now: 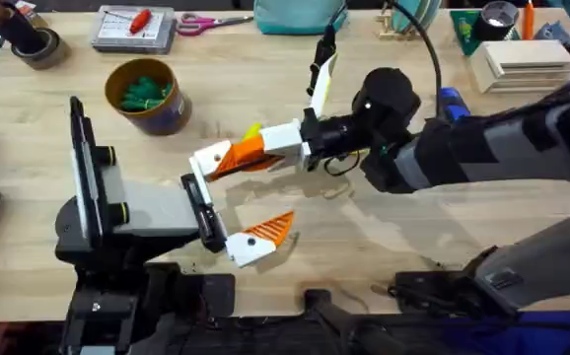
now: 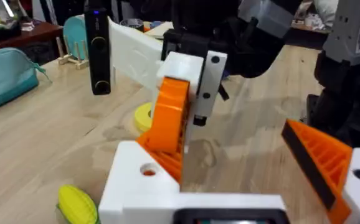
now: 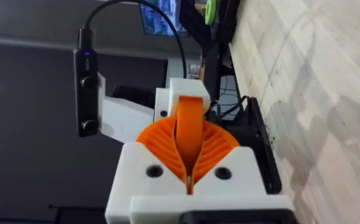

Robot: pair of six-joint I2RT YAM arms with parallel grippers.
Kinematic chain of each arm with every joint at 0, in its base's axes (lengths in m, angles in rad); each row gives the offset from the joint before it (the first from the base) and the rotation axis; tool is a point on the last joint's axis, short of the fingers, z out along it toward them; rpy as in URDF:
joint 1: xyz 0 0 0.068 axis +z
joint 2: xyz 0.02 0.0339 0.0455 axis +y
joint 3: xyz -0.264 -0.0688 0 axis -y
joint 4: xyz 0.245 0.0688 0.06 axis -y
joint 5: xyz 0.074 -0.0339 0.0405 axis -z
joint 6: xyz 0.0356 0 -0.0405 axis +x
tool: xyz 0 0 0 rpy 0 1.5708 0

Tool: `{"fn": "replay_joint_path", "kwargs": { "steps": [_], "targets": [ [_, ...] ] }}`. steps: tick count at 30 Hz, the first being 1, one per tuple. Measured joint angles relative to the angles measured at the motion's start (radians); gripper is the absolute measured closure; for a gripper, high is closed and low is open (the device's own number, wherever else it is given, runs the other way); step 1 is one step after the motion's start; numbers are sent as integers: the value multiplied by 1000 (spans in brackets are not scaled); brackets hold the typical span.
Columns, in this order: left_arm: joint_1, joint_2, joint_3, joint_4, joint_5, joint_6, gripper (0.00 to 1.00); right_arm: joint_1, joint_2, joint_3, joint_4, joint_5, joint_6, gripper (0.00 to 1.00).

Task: Pick up the gripper from the table and insert it into the empty holder that is missing its gripper. Then pick up a screw, insert it into the mounting hole, and use the screwdriver to tighten it. Finally, clean up the table by picking up the vegetable and placing it into the bucket.

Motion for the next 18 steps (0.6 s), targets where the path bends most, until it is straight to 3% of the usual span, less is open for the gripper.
{"fn": "replay_joint_path", "kwargs": {
  "steps": [18],
  "targets": [
    [0,0,0,0,-7,-4,15,5,0,1,-10,12,-6,993]
  ]
}}
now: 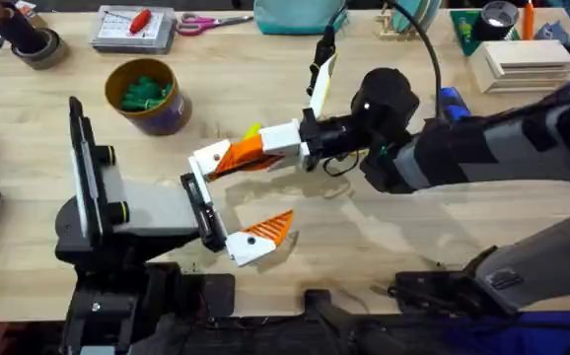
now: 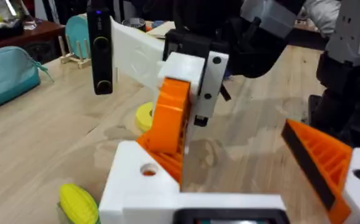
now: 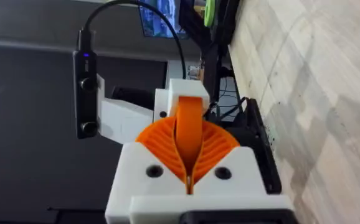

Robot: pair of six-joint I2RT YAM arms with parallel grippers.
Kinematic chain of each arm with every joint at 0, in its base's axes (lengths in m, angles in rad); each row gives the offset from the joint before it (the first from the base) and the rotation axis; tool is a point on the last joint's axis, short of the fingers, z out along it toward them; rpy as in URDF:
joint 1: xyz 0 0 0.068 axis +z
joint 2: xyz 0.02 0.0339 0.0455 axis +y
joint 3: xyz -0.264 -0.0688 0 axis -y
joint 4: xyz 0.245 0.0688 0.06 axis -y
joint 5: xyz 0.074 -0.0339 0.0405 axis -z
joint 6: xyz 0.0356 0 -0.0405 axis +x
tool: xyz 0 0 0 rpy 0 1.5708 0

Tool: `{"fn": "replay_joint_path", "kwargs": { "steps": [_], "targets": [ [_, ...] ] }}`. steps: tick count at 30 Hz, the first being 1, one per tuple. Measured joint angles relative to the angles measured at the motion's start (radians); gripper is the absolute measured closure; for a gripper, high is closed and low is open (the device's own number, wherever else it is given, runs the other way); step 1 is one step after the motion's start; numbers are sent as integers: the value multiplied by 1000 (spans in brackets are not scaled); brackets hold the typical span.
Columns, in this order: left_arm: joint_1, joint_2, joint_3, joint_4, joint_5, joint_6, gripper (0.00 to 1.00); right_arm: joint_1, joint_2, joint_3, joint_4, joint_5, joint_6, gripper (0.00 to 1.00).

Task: Pick up the gripper from the table and insert it into the empty holder that is missing its gripper. Then pick up a screw, insert it into the mounting hole, and use the screwdriver to tighten it. Finally, clean up the table by picking up the vegetable and placing it into the bucket.

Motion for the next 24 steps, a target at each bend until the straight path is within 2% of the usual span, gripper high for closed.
{"fn": "replay_joint_path", "kwargs": {
  "steps": [24],
  "targets": [
    [3,0,0,2,-11,-4,15,15,0,0,-1,31,1,976]
  ]
}}
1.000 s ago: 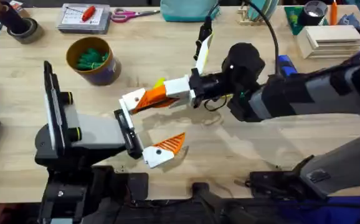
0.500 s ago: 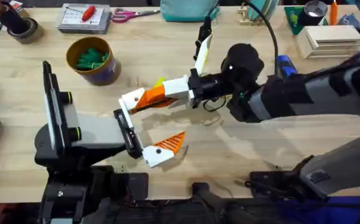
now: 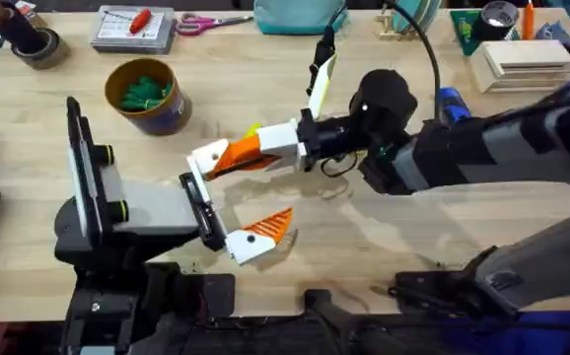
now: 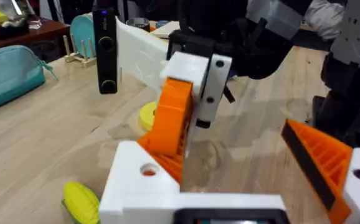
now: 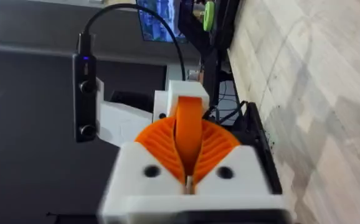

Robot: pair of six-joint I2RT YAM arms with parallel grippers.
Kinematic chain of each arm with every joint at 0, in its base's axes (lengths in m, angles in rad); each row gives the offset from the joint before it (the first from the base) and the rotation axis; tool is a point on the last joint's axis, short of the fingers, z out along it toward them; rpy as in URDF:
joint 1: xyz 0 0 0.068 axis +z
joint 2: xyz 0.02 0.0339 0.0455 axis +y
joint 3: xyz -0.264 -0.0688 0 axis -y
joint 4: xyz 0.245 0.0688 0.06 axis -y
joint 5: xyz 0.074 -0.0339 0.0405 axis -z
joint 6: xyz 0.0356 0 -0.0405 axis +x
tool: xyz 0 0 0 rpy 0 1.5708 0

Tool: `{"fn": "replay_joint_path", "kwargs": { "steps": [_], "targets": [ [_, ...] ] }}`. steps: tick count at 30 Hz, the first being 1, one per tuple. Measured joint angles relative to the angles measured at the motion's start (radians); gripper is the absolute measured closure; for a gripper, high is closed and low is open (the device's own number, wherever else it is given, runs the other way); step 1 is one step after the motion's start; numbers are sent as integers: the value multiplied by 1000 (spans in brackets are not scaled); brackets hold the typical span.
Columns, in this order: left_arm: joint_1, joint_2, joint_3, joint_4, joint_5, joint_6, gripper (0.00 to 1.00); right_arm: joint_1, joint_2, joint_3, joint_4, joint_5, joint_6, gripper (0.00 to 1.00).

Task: Pick up the gripper from the table and insert it into the empty holder that is missing its gripper. Then pick up a screw, insert it into the mounting hole, and use the screwdriver to tighten it. Finally, clean up the table by picking up the vegetable and placing it into the bucket.

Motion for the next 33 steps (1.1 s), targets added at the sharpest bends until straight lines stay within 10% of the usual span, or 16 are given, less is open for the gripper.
{"fn": "replay_joint_path", "kwargs": {
  "steps": [7,33],
  "targets": [
    [-3,0,1,-3,21,13,15,8,5,0,-20,35,-8,34],
    [-3,0,1,-3,24,16,15,-135,5,0,-18,-210,-8,9]
  ]
}}
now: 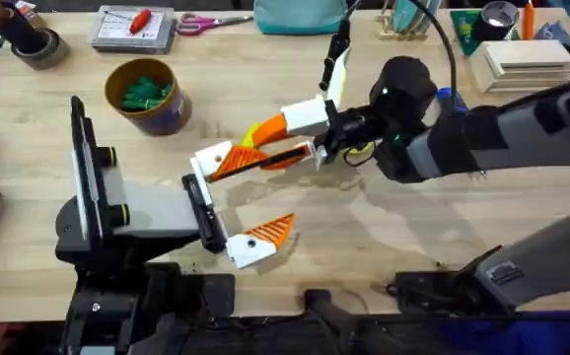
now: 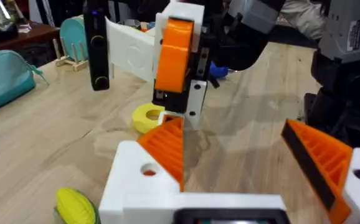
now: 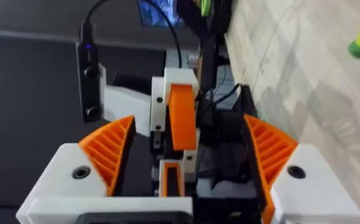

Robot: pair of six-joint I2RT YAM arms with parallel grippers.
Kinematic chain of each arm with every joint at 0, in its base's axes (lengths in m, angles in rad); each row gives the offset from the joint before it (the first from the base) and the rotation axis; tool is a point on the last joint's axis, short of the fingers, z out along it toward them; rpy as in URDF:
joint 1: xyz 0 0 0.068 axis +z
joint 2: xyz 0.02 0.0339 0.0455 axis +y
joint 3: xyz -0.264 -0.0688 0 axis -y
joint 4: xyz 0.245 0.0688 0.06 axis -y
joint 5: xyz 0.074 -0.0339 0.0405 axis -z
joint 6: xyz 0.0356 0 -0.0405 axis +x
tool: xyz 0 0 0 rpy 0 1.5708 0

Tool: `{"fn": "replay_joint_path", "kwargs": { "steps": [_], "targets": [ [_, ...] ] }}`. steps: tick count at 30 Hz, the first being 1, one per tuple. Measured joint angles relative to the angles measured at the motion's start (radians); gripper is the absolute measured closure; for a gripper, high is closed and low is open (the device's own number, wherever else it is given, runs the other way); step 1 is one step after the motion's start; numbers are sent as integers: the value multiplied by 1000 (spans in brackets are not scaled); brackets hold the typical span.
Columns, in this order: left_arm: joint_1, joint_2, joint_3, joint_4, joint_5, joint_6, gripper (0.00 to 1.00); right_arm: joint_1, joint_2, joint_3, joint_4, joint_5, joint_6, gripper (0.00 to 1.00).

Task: Pick up the gripper from the table and insert it into the empty holder that is missing its gripper. Then pick up a screw, insert it into the mounting hole, and use the screwdriver to tighten it. Finally, clean up the table by picking up the vegetable and placing it into the bucket.

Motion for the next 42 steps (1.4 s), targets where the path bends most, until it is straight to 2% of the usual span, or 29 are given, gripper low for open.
{"fn": "replay_joint_path", "kwargs": {
  "steps": [2,3,11,14,16,18,22,24,42],
  "targets": [
    [0,0,0,0,0,0,15,2,0,0,0,-17,0,31],
    [0,0,0,0,0,0,15,5,0,0,0,-33,0,107],
    [0,0,0,0,0,0,15,25,0,0,0,-19,0,196],
    [0,0,0,0,0,0,16,30,0,0,0,-4,-1,284],
    [0,0,0,0,0,0,15,31,0,0,0,4,-1,375],
    [0,0,0,0,0,0,15,32,0,0,0,11,-3,533],
    [0,0,0,-1,0,-2,15,34,-2,1,7,18,-4,963],
    [0,0,0,-1,2,-1,15,35,-7,3,7,18,-5,990],
    [0,0,0,0,-3,-1,15,48,-7,1,8,57,-7,992]
  ]
}}
